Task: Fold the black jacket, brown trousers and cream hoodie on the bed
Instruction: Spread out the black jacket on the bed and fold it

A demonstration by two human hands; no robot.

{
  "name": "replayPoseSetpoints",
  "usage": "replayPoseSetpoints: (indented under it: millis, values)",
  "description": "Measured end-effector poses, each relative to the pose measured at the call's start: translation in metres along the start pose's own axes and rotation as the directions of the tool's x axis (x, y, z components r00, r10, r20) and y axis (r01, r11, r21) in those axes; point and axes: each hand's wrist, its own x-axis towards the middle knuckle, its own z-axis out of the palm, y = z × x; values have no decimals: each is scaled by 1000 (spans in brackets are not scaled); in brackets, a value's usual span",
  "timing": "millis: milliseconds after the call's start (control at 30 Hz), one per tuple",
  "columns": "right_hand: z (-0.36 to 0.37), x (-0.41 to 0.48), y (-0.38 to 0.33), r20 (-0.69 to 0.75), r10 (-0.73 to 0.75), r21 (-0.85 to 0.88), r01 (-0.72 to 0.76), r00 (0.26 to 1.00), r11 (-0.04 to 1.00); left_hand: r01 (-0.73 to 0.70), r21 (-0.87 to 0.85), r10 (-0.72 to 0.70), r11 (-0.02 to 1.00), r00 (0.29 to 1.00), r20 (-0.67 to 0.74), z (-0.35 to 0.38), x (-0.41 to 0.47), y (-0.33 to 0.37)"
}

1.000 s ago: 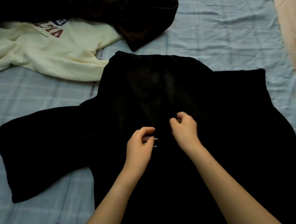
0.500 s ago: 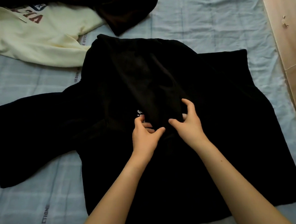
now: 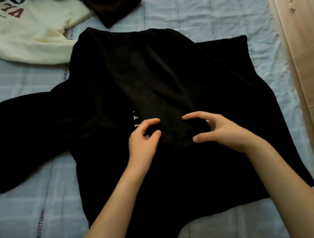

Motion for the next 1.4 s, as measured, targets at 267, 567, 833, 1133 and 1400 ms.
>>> replayPoseSetpoints:
  millis: [267, 567, 833, 1133, 1400]
  values:
    - [42, -32, 39, -399, -33, -550, -210, 916, 808, -16, 554, 3, 833, 1000, 25, 9, -54, -20]
    - [99, 24, 76, -384, -294, -874, -242, 876, 421, -332, 915, 200, 230, 936, 289, 26, -3, -52]
    - [108, 13, 95, -329, -445, -914, -162, 833, 372, -442, 881, 312, 167, 872, 378, 13, -22, -78]
    - [122, -12, 85, -386, -387, -867, -186, 837, 462, -484, 815, 220, 317, 874, 433, -11, -39, -55]
    - [243, -116, 131, -367, -384, -785, -60, 847, 617, -452, 775, 311, 441, 887, 340, -103, -169, -119]
